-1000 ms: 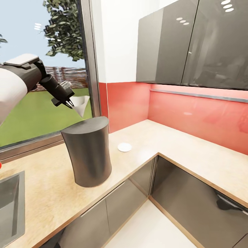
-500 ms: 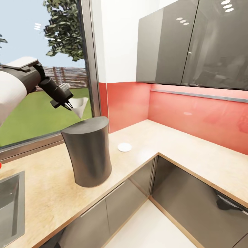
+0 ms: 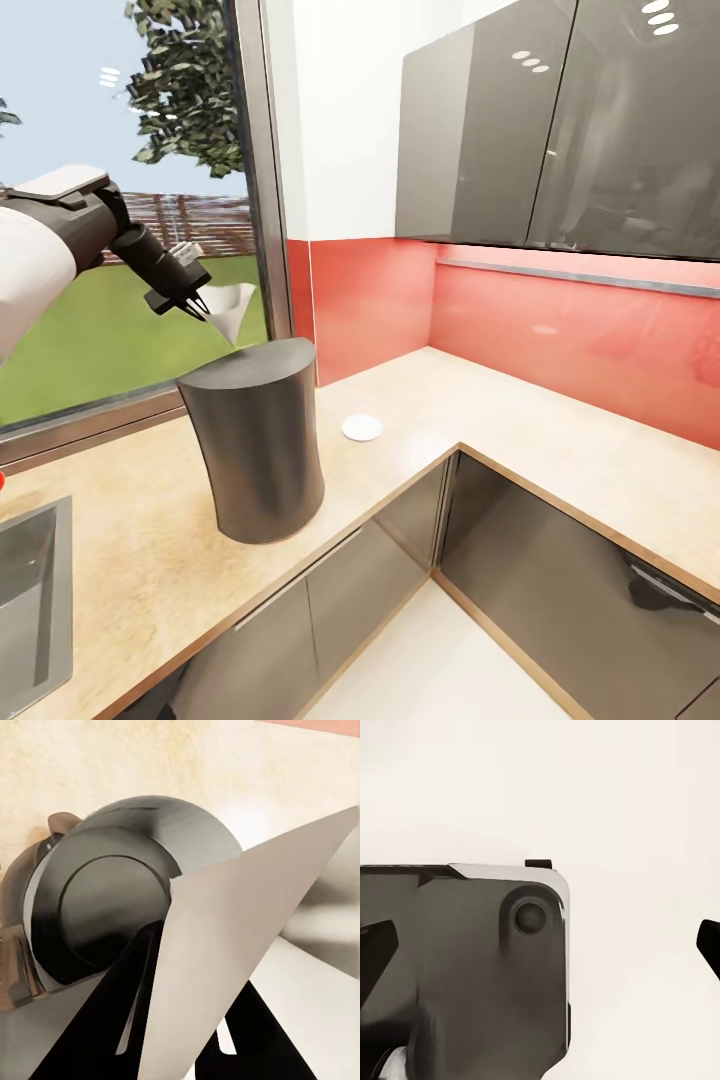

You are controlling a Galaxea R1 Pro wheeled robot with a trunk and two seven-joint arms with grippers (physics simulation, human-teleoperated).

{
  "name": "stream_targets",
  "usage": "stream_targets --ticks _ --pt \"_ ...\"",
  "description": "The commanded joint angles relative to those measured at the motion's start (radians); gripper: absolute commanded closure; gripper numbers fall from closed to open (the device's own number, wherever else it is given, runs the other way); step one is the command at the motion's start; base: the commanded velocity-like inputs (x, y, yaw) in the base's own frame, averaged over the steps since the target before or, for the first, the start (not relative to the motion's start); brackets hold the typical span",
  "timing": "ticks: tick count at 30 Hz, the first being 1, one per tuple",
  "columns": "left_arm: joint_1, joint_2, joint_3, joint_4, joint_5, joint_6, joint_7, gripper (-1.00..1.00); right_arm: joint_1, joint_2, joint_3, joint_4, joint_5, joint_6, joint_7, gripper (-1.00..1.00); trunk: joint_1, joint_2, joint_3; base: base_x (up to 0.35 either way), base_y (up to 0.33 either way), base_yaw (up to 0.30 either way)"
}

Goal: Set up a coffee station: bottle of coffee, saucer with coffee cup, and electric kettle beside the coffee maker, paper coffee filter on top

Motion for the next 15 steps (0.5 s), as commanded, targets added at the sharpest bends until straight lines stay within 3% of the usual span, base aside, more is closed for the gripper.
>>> stream_targets --ticks 1,15 --pt "-0.002 0.003 -0.001 0.002 0.007 0.004 0.007 -1.00 0.000 0.001 -0.008 0.000 0.008 -0.003 0.000 -1.00 0.001 -0.002 -0.002 0.000 0.000 0.000" --pt "-0.002 0.009 -0.001 0.001 0.007 0.003 0.007 -1.00 0.000 0.001 -0.008 0.003 0.008 -0.003 0.000 -1.00 0.001 -0.002 -0.002 0.000 0.000 0.000"
